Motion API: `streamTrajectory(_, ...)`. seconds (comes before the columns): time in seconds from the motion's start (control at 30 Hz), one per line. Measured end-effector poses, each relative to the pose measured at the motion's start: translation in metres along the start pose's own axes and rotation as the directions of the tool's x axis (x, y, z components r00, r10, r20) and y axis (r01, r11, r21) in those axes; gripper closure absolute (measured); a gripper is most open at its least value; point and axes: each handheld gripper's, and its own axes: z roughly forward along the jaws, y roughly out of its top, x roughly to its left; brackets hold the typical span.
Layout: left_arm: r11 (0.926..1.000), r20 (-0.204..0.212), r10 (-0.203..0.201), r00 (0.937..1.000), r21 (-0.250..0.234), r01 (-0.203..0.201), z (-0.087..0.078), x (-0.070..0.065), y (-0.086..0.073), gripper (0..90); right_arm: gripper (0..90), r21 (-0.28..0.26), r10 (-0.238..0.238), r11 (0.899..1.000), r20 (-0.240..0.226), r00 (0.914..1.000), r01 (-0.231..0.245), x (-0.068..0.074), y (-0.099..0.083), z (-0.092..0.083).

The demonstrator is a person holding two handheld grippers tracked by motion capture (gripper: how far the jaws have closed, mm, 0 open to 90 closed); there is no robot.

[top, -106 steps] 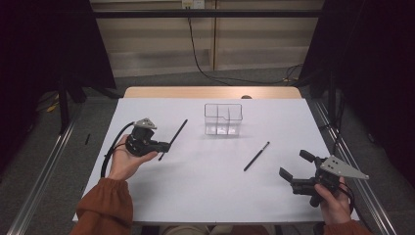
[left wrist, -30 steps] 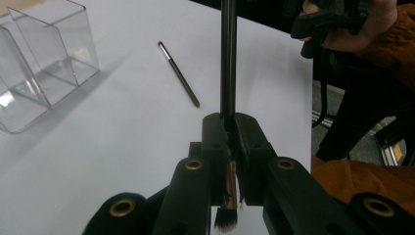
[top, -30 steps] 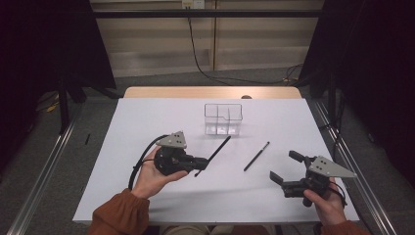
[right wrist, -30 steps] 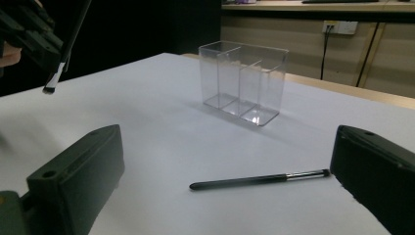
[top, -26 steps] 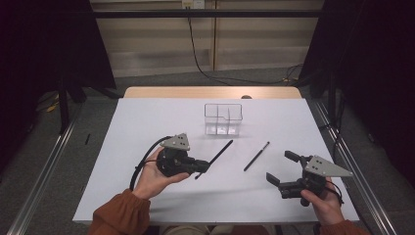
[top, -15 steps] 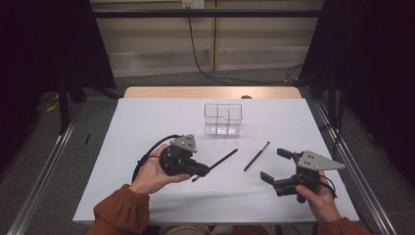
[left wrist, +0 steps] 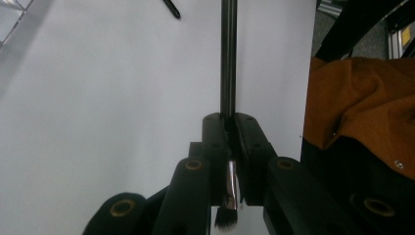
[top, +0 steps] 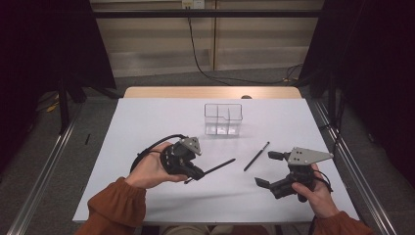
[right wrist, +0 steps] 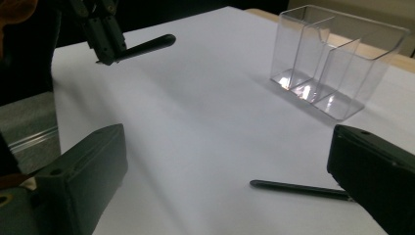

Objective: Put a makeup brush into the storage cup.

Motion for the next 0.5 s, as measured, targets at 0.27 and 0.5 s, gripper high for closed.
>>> streamTrajectory(0.27,0.9986,0.031,0.001,0.9995,0.053,-0.003,0.004,0.001,0.002,84.1,1.6,0.091,-0.034,0.995,-0.062,0.9975,0.040,0.000,0.015,0.004)
streamTrajectory(0.5,0.9935,0.025,0.028,0.9993,0.110,-0.030,0.005,0.000,0.005,84.1,2.3,0.177,-0.062,0.981,-0.108,0.9923,0.081,0.003,0.021,0.016)
